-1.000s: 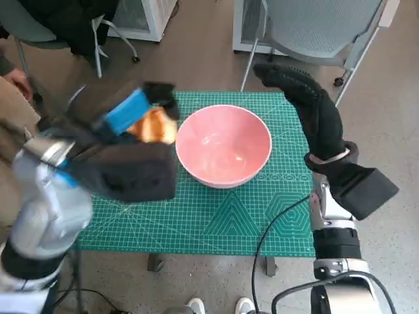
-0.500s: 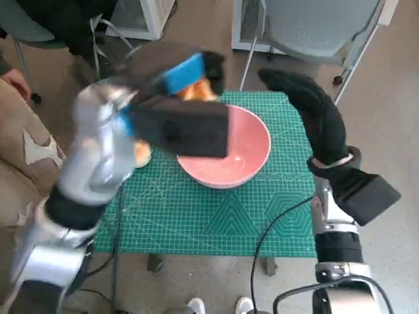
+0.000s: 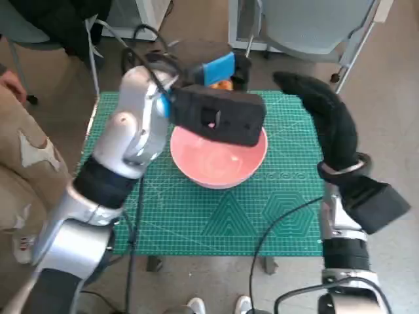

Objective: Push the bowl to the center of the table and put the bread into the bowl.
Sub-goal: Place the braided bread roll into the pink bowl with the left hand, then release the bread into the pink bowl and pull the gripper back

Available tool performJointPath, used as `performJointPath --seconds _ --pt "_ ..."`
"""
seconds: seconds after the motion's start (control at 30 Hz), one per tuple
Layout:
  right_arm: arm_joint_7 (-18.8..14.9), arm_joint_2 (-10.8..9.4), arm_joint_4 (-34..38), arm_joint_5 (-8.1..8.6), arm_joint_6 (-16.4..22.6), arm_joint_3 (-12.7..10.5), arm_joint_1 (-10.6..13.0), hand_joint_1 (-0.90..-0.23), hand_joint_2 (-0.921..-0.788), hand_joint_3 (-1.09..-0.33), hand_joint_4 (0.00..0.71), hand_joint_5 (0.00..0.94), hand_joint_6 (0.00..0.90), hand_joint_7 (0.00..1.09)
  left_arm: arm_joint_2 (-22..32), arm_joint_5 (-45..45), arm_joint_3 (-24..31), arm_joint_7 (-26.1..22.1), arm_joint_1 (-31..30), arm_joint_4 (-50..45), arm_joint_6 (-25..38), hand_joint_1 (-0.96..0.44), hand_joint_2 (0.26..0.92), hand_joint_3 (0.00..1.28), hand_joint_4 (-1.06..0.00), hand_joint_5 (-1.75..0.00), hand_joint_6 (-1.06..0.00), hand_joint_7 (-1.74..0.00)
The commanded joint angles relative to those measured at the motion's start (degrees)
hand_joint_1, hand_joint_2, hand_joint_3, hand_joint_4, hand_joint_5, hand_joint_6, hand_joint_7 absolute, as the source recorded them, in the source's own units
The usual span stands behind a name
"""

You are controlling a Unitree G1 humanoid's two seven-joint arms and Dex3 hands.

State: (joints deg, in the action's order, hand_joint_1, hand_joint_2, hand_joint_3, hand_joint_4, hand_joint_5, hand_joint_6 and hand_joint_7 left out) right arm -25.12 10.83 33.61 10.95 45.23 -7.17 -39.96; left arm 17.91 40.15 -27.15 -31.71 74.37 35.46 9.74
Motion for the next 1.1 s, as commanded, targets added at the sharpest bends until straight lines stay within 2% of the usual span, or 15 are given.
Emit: performJointPath --seconds 0.03,0.17,0.2,0.23,0.27,0.3,0.33,0.37,0.4,0.47,0.5,0.57,0.6,0.77,1.1 --pt "1.4 0.5 -0.8 -0.88 -1.1 -0.2 2.0 -0.698 -0.921 -0.842 0.148 0.003 -0.001 0.45 -1.8 0.0 -0.4 1.2 3.8 5.6 0.0 0.0 0.879 0.07 -0.75 -1.2 -0.74 -0.94" --pt "2.5 0.6 -1.5 -1.32 -1.5 0.0 2.4 -0.698 -0.921 -0.841 0.149 0.003 -0.001 0.45 -3.0 -0.5 0.0 1.5 4.8 8.9 0.5 0.0 0.87 0.07 -0.79 -1.19 -0.75 -0.91" --pt "2.8 0.6 -1.8 -1.55 -1.7 0.0 2.5 -0.698 -0.921 -0.841 0.15 0.003 -0.001 0.45 -3.3 -0.9 0.2 1.0 5.0 9.6 0.9 0.0 0.876 0.07 -0.77 -1.19 -0.74 -0.95" --pt "3.1 0.6 -2.0 -1.73 -1.8 0.0 2.6 -0.699 -0.921 -0.841 0.15 0.003 -0.001 0.45 -3.6 -1.1 0.3 0.6 5.1 10.2 1.1 0.13 0.881 0.09 -0.74 -1.21 -0.63 -0.77" --pt "3.3 0.6 -2.2 -1.85 -1.9 0.0 2.7 -0.699 -0.921 -0.84 0.15 0.003 -0.001 0.45 -3.7 -1.3 0.4 0.4 5.2 10.5 1.3 0.22 0.879 0.11 -0.72 -1.22 -0.6 -0.59" --pt "3.5 0.6 -2.4 -2.01 -2.0 0.1 2.8 -0.699 -0.921 -0.84 0.15 0.003 -0.001 0.45 -3.7 -1.5 0.3 -0.3 5.1 10.4 1.4 0.25 0.878 0.12 -0.72 -1.22 -0.59 -0.52" --pt "3.8 0.7 -2.6 -2.29 -2.2 0.1 2.9 -0.7 -0.921 -0.84 0.15 0.003 -0.001 0.45 -3.4 -2.0 0.3 -1.6 4.8 9.7 1.4 0.29 0.894 0.13 -0.67 -1.26 -0.52 -0.38" --pt "4.1 0.7 -2.7 -2.51 -2.3 0.1 2.9 -0.7 -0.921 -0.84 0.15 0.003 -0.001 0.45 -3.1 -2.3 0.4 -2.6 4.6 9.3 1.3 0.07 0.842 0.1 -0.54 -0.99 -0.42 -0.25" --pt "4.4 0.7 -2.8 -2.74 -2.4 0.1 2.9 -0.701 -0.921 -0.84 0.15 0.003 -0.001 0.45 -2.8 -2.8 0.4 -3.9 4.4 8.7 1.4 -0.01 0.827 0.08 -0.51 -0.87 -0.39 -0.2" --pt "4.7 0.7 -3.2 -2.95 -2.6 0.1 3.1 -0.702 -0.921 -0.839 0.151 0.003 -0.001 0.45 -2.4 -3.2 0.4 -5.2 4.2 7.9 1.6 -0.26 0.791 0.04 -0.39 -0.39 -0.28 -0.08" --pt "4.8 0.7 -3.2 -3.06 -2.6 0.2 3.1 -0.703 -0.921 -0.839 0.151 0.003 -0.001 0.45 -2.2 -3.4 0.4 -5.9 4.2 7.7 1.6 -0.29 0.786 0.03 -0.37 -0.32 -0.26 -0.07" --pt "5.2 0.7 -3.4 -3.3 -2.8 0.2 3.2 -0.704 -0.921 -0.838 0.151 0.003 -0.001 0.45 -1.8 -3.9 0.5 -7.4 4.0 7.4 1.7 -0.41 0.774 0.01 -0.22 -0.13 -0.2 -0.03" --pt "5.3 0.7 -3.3 -3.42 -2.8 0.3 3.1 -0.704 -0.921 -0.838 0.151 0.003 -0.001 0.45 -1.7 -4.2 0.6 -8.0 3.8 7.1 1.8 -0.45 0.772 0.01 -0.17 -0.08 -0.18 -0.02" --pt "5.7 0.7 -3.7 -3.68 -3.1 0.6 3.2 -0.704 -0.921 -0.839 0.151 0.003 -0.001 0.45 -1.1 -4.9 1.1 -9.5 2.6 4.7 3.5 -0.5 0.765 0.0 -0.05 -0.01 -0.14 0.0" --pt "5.5 0.5 -2.8 -3.46 -3.1 0.8 2.7 -0.702 -0.921 -0.842 0.151 0.002 -0.001 0.45 1.2 -5.7 2.4 -8.6 -1.0 -1.8 4.4 -0.49 0.761 0.0 0.0 0.0 -0.12 0.0"
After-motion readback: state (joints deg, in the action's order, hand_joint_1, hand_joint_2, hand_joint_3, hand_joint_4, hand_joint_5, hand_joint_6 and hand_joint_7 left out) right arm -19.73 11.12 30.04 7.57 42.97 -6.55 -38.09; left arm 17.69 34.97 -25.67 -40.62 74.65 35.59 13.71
